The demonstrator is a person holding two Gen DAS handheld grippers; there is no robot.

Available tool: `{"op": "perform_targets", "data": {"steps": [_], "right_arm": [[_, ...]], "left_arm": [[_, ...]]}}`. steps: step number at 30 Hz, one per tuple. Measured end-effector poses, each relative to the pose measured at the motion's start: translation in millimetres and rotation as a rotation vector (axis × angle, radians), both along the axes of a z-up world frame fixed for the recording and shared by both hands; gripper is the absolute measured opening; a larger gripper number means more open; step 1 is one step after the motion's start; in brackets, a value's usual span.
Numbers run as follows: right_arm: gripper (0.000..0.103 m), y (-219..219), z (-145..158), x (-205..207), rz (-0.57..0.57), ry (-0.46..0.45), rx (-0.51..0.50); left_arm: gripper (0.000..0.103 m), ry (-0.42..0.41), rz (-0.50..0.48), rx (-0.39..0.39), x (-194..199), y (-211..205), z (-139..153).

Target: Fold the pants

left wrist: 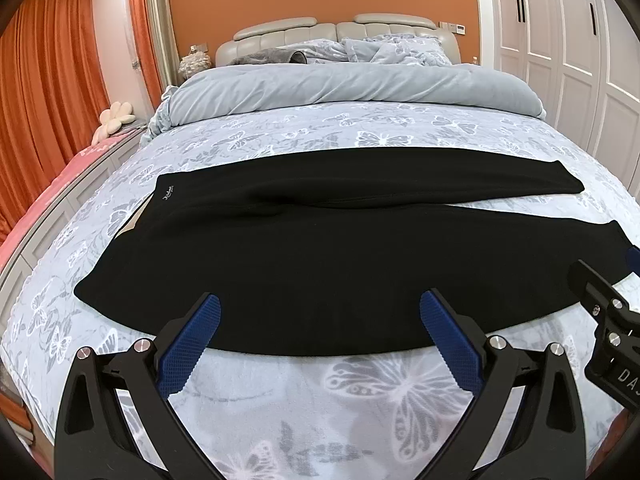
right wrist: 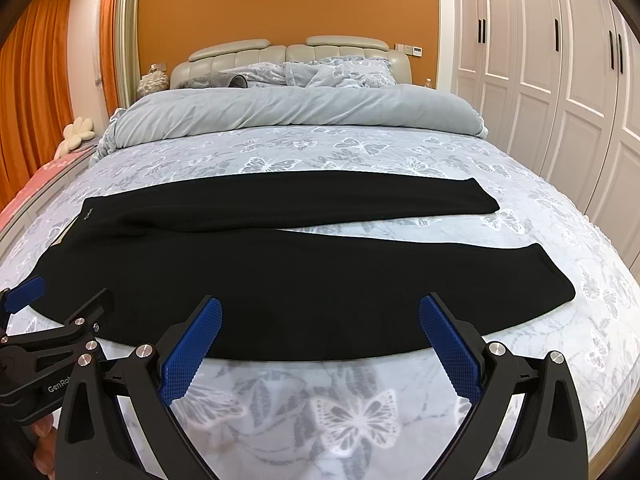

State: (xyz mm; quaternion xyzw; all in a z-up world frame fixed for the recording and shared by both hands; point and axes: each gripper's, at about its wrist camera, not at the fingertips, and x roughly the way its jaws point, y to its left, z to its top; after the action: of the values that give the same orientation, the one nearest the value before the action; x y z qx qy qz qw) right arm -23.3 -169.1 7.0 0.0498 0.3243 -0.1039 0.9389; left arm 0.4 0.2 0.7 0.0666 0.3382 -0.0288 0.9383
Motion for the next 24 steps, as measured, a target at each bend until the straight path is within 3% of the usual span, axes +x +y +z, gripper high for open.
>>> {"op": "perform_targets", "data": {"steps": [13, 19, 24], "right_arm": [[0.098, 4, -3, 3, 0.006, 0.006, 0.009], [0.098, 3, -5, 4, 0.007, 0.007, 0.011], [0.098, -19, -6, 8, -0.01, 0.0, 0.028]], "left_arm": [[0.098, -0.014, 0.0, -0.012, 2, 17, -4], [0.098, 0.019, -0.001, 0.031, 0, 7, -11], [0.098, 0.013, -0.005, 0.017, 1, 8, -11]]}}
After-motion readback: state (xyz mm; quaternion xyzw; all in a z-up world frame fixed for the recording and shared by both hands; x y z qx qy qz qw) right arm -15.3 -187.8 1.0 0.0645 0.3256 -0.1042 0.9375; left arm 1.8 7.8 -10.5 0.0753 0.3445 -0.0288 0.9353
